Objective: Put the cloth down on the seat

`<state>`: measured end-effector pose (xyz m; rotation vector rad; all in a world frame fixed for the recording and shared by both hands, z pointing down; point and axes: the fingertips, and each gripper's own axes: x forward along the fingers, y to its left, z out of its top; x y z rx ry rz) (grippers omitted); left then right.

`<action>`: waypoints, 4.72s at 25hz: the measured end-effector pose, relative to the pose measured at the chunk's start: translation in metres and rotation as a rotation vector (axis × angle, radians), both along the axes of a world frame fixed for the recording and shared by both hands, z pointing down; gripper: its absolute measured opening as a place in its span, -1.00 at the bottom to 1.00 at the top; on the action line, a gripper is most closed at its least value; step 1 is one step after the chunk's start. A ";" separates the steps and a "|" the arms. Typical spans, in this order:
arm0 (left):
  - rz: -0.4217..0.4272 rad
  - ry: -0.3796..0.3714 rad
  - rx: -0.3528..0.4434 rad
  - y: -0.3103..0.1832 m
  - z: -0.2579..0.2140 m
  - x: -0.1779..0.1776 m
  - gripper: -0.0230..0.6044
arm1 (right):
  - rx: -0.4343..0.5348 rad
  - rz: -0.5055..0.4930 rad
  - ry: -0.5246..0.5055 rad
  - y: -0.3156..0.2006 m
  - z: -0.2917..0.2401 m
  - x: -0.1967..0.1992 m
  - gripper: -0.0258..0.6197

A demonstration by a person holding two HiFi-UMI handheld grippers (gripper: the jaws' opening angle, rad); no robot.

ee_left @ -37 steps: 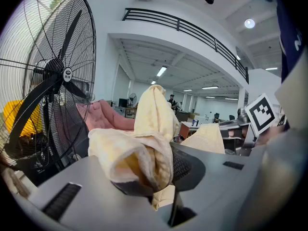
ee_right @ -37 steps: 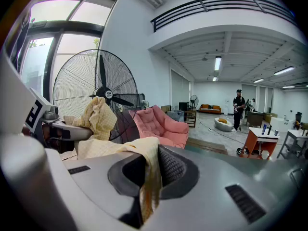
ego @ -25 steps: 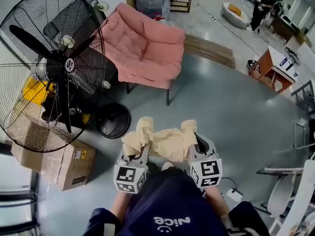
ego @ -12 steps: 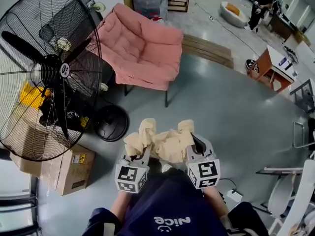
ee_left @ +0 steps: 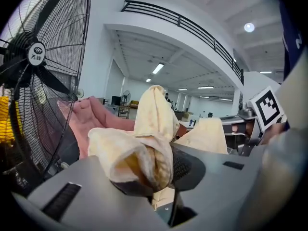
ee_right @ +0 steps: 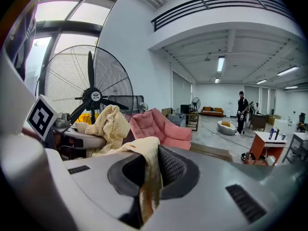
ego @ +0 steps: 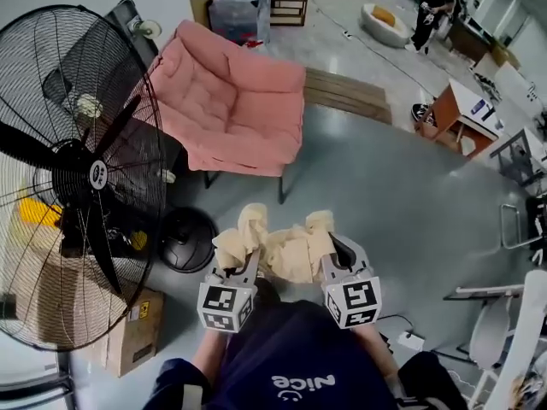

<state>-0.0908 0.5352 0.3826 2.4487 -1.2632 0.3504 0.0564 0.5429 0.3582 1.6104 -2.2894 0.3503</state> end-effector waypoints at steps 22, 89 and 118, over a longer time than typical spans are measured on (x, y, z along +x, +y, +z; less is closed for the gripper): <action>0.052 -0.005 0.001 -0.168 -0.002 -0.039 -0.65 | 0.013 0.044 -0.038 -0.160 0.004 -0.042 -0.73; -0.248 -0.010 0.033 -0.680 0.026 -0.044 -0.65 | -0.005 -0.225 -0.067 -0.712 0.028 -0.049 -0.73; -0.299 -0.156 -0.313 -0.753 0.251 -0.030 -0.63 | -0.432 -0.187 -0.107 -0.794 0.271 -0.037 -0.73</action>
